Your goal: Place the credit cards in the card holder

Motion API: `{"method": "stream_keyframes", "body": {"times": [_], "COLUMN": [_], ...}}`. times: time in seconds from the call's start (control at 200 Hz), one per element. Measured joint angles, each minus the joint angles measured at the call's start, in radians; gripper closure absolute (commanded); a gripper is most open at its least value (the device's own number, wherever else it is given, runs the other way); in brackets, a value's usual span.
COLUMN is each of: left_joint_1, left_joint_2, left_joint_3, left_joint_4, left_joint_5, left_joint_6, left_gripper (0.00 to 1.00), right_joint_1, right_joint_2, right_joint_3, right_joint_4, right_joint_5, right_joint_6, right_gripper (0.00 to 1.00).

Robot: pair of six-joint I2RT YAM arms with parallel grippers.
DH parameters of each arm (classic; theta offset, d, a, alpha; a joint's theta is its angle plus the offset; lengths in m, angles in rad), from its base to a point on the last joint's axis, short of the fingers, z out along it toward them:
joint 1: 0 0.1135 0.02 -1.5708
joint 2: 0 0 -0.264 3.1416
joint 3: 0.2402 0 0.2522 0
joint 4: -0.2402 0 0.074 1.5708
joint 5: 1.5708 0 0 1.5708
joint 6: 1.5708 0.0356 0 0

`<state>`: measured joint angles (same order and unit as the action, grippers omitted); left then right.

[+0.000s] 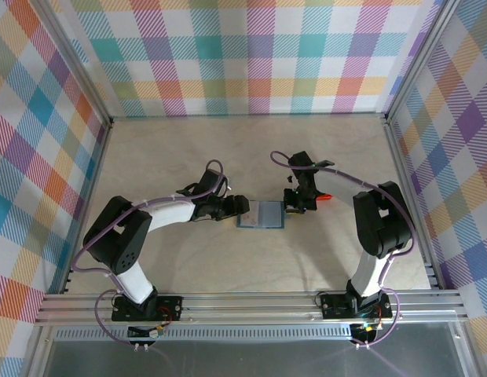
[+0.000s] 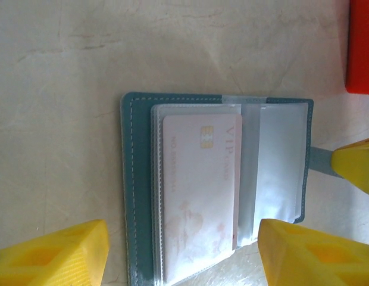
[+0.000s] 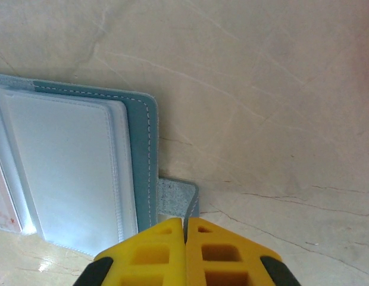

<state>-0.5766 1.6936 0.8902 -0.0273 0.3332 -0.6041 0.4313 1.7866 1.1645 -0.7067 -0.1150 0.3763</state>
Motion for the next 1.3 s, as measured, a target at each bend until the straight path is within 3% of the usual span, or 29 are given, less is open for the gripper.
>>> {"method": "stream_keyframes", "body": {"times": [0.915,1.3], "left_joint_1": [-0.042,-0.042], "left_joint_2": [0.073,0.098], "left_joint_3": [0.057,0.098], "left_joint_4": [-0.027,-0.065], "left_joint_5": [-0.029,-0.032], "left_joint_6": [-0.01,-0.091], "left_gripper": [0.36,0.36], "right_joint_1": [0.0,0.0], "right_joint_2": [0.0,0.0], "right_joint_3": [0.0,0.0], "right_joint_4": [0.004,0.003], "right_joint_5": [-0.003,-0.003], "right_joint_6": [0.0,-0.001], "right_gripper": [1.0,1.0]}}
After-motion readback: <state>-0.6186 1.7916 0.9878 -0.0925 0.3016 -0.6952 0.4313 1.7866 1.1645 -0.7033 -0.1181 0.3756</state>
